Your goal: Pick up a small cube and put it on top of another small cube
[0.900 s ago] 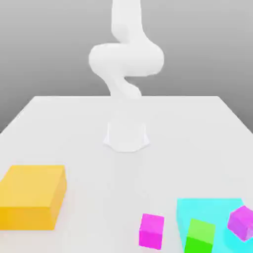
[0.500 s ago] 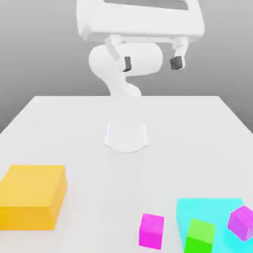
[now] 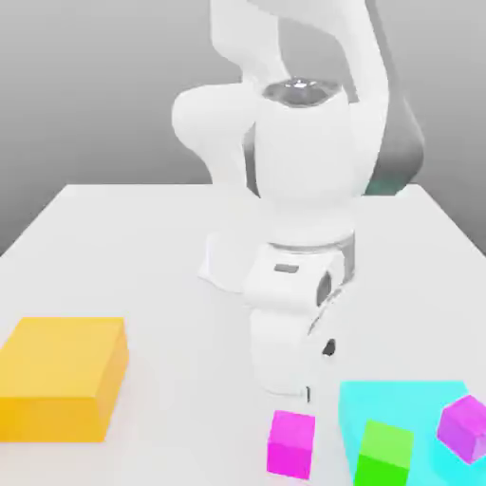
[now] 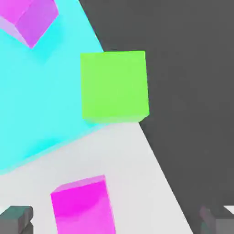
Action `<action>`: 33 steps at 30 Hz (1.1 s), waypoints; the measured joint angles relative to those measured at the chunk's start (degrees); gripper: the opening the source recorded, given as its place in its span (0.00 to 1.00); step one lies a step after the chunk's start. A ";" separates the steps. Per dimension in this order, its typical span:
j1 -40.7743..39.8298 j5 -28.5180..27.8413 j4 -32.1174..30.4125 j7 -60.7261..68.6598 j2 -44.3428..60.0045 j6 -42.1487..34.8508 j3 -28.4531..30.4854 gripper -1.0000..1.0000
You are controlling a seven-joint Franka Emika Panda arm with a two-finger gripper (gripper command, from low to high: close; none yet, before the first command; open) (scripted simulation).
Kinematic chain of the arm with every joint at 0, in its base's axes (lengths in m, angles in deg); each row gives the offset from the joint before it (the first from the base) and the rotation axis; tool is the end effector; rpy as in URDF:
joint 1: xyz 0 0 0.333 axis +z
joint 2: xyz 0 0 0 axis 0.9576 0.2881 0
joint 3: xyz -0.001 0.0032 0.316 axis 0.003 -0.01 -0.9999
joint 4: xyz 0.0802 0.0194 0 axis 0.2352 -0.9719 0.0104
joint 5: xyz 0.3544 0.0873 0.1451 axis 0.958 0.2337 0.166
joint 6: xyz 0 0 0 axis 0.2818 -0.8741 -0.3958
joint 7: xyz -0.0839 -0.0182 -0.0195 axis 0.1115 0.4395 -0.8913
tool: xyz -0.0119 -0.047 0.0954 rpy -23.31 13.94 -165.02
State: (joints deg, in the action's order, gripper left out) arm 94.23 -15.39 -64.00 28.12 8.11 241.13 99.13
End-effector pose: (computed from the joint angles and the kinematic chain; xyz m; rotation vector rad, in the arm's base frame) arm 0.4648 0.0639 0.2338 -3.0255 -0.7026 -0.0882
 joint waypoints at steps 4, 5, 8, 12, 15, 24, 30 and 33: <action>-0.89 -0.87 -0.38 4.57 7.17 4.79 -1.28 0.50; -1.52 -0.09 -0.04 5.38 9.22 6.39 -2.10 0.50; -3.54 2.33 0.95 7.38 14.74 10.70 -4.66 0.00; -3.55 2.31 0.96 7.36 14.73 10.57 -4.66 0.00; -3.53 2.24 0.94 7.33 14.63 10.52 -4.64 0.00; -2.00 -0.75 4.36 6.61 5.73 -2.23 -2.46 0.00; -5.09 4.89 13.05 14.55 6.58 -12.09 -4.69 0.00; -6.48 6.43 16.12 21.16 6.49 -16.41 -6.17 0.00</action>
State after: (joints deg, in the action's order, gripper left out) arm 87.74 -8.96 -47.88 49.28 14.60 224.73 92.97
